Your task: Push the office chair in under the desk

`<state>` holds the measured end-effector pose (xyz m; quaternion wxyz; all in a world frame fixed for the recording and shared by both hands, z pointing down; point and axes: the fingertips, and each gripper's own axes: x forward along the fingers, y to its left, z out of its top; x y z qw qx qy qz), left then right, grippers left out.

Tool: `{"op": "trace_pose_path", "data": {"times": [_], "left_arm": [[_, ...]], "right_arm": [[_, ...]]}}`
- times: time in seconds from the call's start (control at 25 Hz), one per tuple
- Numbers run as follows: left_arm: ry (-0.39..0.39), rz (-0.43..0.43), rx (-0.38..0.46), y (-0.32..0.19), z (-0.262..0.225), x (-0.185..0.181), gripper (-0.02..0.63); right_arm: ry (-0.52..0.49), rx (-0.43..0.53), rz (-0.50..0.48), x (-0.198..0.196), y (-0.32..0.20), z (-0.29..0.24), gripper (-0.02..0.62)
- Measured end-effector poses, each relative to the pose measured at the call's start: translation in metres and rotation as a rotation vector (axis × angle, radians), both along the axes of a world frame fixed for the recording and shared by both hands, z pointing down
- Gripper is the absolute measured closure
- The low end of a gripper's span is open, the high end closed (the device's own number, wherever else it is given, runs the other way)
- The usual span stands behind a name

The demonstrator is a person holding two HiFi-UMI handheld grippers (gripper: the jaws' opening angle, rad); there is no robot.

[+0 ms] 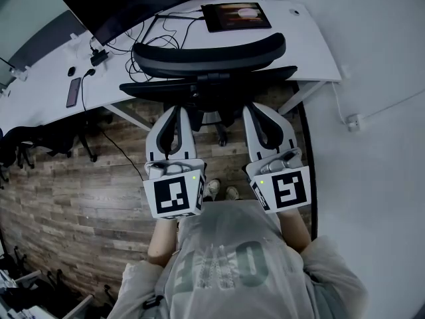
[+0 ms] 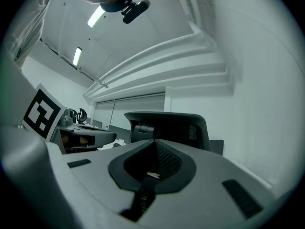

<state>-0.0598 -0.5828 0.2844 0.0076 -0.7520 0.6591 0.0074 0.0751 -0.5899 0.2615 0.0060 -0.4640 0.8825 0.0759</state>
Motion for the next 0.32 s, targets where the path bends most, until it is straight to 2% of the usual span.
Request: {"op": "trace_pose_path", "data": {"times": [0.32], "left_arm": [[-0.006,-0.007,-0.011,0.0014,0.0032,-0.0030,0.589]], "right_arm": [[-0.001,-0.014,0.011,0.0049,-0.0022,0.0050,0.574]]}}
